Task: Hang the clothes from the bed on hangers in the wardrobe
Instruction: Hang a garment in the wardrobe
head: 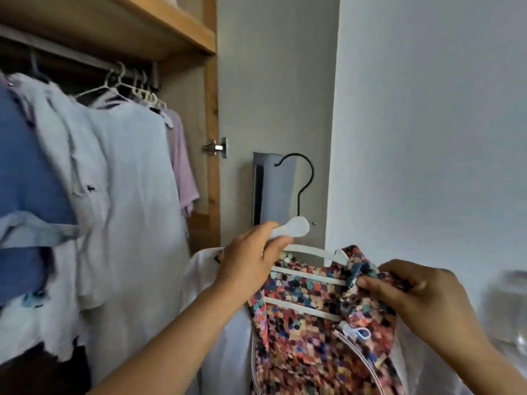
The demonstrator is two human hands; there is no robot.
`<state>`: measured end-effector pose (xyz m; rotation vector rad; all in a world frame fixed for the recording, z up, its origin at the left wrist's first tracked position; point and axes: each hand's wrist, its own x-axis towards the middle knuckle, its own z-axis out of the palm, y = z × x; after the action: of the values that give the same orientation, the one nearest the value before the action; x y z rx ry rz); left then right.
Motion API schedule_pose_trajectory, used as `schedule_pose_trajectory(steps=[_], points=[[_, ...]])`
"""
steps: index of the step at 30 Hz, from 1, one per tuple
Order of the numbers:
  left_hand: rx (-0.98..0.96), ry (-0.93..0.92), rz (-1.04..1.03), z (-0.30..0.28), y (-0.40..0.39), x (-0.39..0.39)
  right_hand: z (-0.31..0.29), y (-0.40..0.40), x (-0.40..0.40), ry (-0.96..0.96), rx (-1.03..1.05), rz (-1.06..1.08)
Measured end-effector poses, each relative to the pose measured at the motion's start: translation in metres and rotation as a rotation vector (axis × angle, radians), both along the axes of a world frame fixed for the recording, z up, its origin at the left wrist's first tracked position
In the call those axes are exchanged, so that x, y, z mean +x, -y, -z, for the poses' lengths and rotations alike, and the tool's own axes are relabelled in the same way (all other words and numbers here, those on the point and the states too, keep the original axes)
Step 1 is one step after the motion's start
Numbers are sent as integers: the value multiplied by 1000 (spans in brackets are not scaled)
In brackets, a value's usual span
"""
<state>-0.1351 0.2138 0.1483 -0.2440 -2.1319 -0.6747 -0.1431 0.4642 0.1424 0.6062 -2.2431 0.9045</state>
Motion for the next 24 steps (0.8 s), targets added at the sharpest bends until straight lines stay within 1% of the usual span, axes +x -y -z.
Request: schedule_pose_trajectory(steps=[2,4,7,8,10,11,16,21,24], points=[[10,-2,-71,-6,31,12,-8,30,0,7,11,-106],[59,1,-105,-12,58,24,-20,52,1,82,7,-316],[182,9,-94,-21,99,42,-40,75,3,322,7,-758],[212,5,-91,-23,110,46,-46,81,3,407,14,-873],[249,-4,-101,-28,131,51,-54,100,0,541,25,-1003],[255,-6,-106,-30,141,52,-58,112,-2,559,28,-1018],[241,-10,-138,-51,185,35,-71,163,-21,390,-47,-882],[217,-42,-359,-86,235,4,-96,199,-34,306,-123,-836],[125,-50,-501,-100,271,-18,-114,224,-46,182,-118,-823]])
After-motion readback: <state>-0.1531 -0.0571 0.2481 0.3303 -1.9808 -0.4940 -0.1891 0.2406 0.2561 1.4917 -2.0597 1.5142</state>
